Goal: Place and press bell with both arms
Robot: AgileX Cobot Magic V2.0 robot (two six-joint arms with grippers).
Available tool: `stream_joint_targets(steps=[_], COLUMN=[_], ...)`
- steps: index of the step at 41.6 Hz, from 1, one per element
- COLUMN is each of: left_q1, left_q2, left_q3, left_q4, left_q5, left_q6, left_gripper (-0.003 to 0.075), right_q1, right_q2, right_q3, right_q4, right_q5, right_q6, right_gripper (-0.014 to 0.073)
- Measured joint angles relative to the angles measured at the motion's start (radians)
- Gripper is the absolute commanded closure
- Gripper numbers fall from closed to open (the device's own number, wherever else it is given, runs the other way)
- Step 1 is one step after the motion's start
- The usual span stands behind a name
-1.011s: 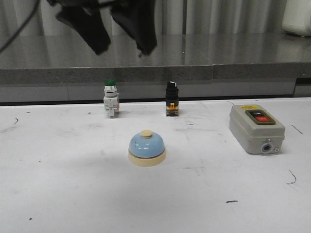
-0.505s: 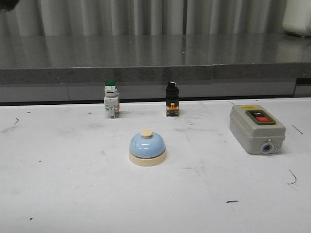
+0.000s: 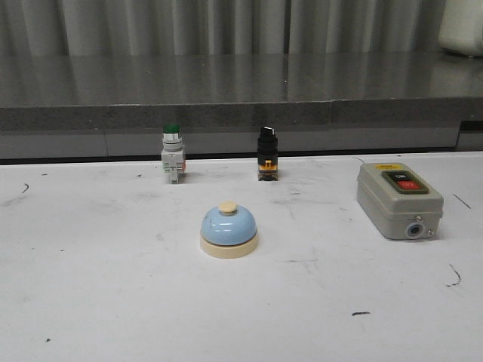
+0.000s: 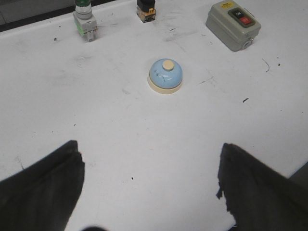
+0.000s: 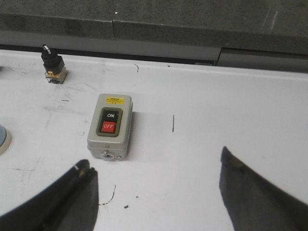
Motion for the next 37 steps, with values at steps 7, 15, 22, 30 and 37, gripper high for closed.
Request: stream_joint_targets(steps=[7, 15, 22, 30, 37], left_q1=[0.0, 0.0, 0.0, 0.0, 0.0], left_q2=[0.0, 0.0, 0.0, 0.0, 0.0], left_q3=[0.002, 0.002, 0.002, 0.002, 0.002], left_q4=[0.0, 0.0, 0.0, 0.0, 0.0], left_q5=[-0.001, -0.001, -0.001, -0.001, -0.001], left_q6=[0.0, 0.0, 0.0, 0.0, 0.0], left_gripper=[0.0164, 0.0164, 0.0164, 0.0164, 0.0164], right_q1=[0.0, 0.0, 0.058, 0.212, 0.36], right_q2=[0.0, 0.029, 0.135, 0.315, 0.491], right_q3=[0.0, -0.009, -0.098, -0.259, -0.396], right_q4=[0.0, 0.0, 0.0, 0.0, 0.0], right_q5=[0.0, 0.019, 0.103, 0.203, 0.238], right_q6=[0.0, 0.0, -0.005, -0.047, -0.055], right_gripper=[0.0029, -0.0061, -0.0059, -0.0059, 0.0022])
